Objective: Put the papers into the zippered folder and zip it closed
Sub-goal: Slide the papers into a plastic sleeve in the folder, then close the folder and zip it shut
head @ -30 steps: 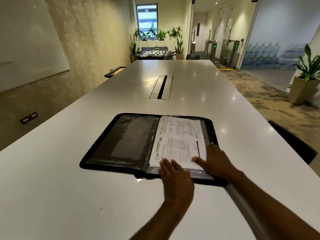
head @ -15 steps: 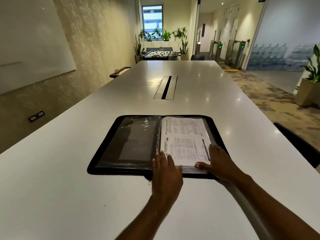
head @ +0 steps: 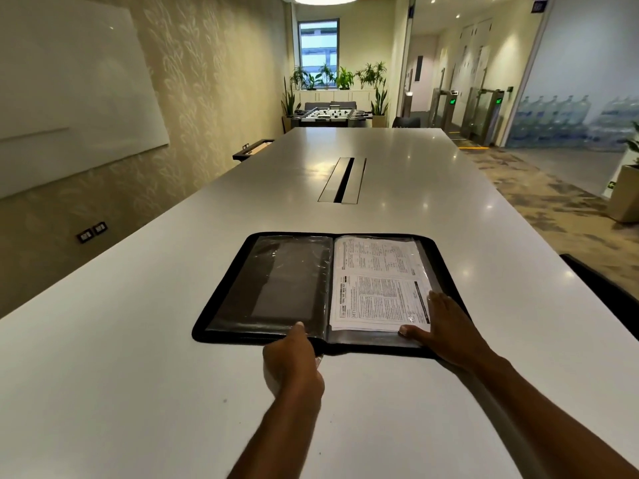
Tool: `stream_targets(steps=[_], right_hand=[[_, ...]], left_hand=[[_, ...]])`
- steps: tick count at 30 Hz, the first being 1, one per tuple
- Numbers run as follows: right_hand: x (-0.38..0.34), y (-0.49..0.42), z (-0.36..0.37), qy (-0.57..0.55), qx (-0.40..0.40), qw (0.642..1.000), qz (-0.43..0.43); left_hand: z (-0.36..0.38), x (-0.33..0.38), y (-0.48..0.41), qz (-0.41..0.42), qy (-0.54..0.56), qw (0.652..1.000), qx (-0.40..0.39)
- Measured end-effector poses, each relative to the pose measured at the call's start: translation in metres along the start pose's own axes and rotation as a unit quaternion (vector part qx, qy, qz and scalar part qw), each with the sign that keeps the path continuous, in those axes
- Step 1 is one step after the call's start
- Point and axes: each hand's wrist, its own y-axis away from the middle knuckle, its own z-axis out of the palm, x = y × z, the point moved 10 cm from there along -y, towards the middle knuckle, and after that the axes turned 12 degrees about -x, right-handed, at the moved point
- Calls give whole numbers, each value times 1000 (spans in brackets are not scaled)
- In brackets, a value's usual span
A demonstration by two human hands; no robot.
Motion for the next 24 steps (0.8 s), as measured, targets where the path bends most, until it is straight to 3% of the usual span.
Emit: stream_targets(steps=[5, 14, 19, 24], right_hand=[[-2, 2, -4, -7, 8, 1000, 5], [-3, 4, -6, -18, 14, 1000, 2], [2, 6, -5, -38, 11, 999, 18], [4, 12, -7, -86, 20, 996, 17]], left_hand=[[11, -7, -9, -39, 97, 994, -28], [25, 33, 5, 128, -94, 987, -13], [43, 47, 28, 261, -181, 948, -26], [64, 51, 43, 354, -296, 885, -66]])
